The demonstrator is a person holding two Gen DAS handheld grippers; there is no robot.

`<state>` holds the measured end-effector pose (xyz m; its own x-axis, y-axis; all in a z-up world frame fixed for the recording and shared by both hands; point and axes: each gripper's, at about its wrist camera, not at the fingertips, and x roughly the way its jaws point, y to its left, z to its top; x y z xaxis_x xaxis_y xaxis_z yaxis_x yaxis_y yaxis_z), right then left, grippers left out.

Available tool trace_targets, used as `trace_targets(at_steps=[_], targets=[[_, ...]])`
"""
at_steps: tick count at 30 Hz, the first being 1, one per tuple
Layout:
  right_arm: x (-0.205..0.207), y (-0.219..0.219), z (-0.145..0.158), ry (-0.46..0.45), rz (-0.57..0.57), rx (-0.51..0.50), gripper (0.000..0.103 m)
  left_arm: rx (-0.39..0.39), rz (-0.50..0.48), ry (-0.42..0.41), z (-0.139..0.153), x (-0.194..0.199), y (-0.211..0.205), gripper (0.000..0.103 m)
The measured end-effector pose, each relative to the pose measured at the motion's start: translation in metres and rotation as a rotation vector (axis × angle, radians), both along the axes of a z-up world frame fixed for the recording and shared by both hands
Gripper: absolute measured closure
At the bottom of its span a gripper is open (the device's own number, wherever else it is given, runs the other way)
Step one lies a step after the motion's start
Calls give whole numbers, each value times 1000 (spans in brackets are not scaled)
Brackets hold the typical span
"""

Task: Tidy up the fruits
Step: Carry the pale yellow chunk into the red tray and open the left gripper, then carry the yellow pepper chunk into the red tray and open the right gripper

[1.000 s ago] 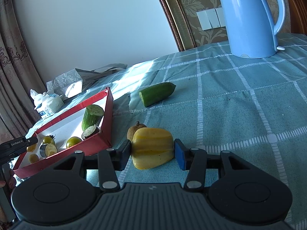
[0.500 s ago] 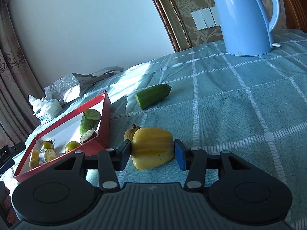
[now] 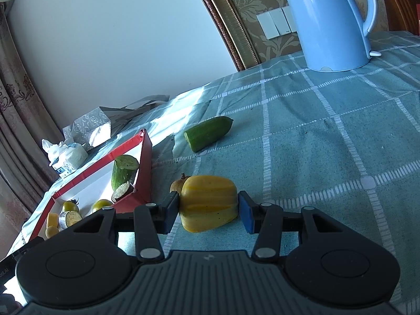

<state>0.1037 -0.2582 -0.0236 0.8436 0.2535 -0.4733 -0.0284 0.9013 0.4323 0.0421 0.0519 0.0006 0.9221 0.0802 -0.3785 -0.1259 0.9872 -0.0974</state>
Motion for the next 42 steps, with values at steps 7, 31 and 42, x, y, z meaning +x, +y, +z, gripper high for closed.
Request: trace_targets(at_steps=[7,31,42], targets=[[-2,-1,2,-13,-9,4,55,-25,36,26,-2,3,8,0],[-9,18,12,-100,63,19,55,25,115,117,-6,9,6,0],[16,93,46,-120,235,-49,55,23,166,146,-8,13,9,0]])
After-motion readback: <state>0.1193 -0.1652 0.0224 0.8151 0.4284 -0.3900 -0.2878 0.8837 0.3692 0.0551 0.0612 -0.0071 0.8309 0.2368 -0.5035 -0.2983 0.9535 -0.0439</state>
